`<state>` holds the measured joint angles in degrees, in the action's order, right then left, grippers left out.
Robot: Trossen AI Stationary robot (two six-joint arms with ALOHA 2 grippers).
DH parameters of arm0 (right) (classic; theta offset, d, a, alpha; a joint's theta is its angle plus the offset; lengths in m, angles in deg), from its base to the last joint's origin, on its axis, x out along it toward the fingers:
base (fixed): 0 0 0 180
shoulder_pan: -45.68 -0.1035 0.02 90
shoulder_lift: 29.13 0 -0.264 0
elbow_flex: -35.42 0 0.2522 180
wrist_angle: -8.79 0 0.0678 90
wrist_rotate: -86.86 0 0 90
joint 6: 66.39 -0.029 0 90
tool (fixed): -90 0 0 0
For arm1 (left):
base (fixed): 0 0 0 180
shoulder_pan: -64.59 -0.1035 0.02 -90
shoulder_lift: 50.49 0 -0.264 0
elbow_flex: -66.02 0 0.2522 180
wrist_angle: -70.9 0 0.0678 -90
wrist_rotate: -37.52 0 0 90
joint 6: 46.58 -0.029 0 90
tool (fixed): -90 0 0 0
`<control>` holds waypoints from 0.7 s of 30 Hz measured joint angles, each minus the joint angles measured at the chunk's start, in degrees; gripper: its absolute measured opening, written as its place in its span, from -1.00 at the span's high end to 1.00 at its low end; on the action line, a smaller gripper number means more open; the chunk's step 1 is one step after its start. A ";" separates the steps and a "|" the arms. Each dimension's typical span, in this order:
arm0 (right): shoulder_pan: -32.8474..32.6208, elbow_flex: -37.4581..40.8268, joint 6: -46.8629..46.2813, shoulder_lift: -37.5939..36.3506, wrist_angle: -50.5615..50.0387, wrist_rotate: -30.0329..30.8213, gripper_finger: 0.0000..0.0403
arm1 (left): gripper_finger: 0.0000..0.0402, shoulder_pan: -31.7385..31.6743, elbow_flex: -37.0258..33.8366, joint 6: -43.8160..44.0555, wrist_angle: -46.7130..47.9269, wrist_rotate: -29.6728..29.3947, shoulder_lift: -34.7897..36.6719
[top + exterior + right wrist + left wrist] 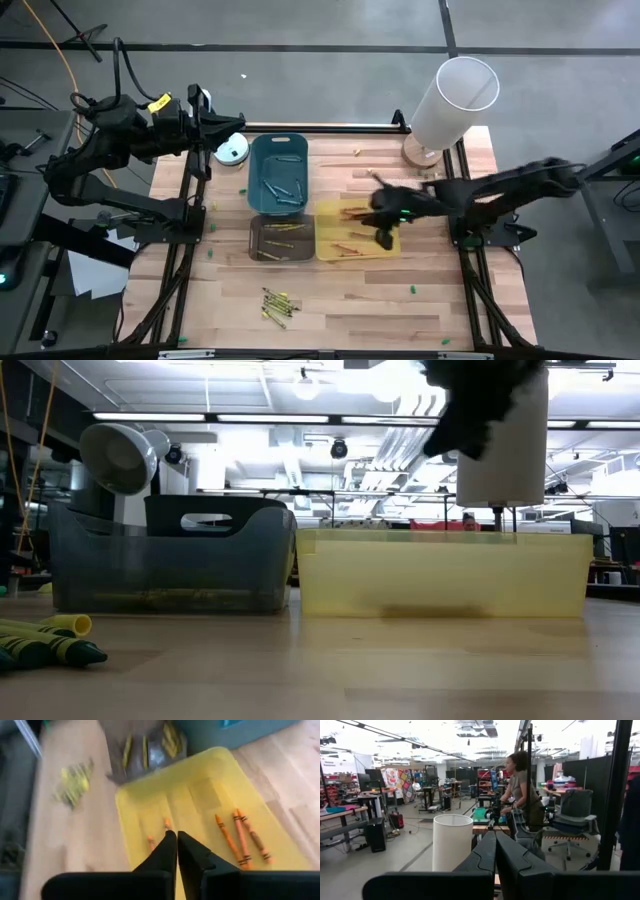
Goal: Sort crayons
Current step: Put the green crayon into the black bin
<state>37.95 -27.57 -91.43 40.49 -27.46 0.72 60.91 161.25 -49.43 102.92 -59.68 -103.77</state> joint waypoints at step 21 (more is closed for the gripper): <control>-3.51 15.27 -3.18 -17.11 27.05 5.40 1.00 | 1.00 0.04 -54.20 17.52 -59.32 3.64 4.42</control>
<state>34.44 -12.30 -94.61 23.39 -0.41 6.12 60.95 107.05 -31.91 43.60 -56.05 -99.34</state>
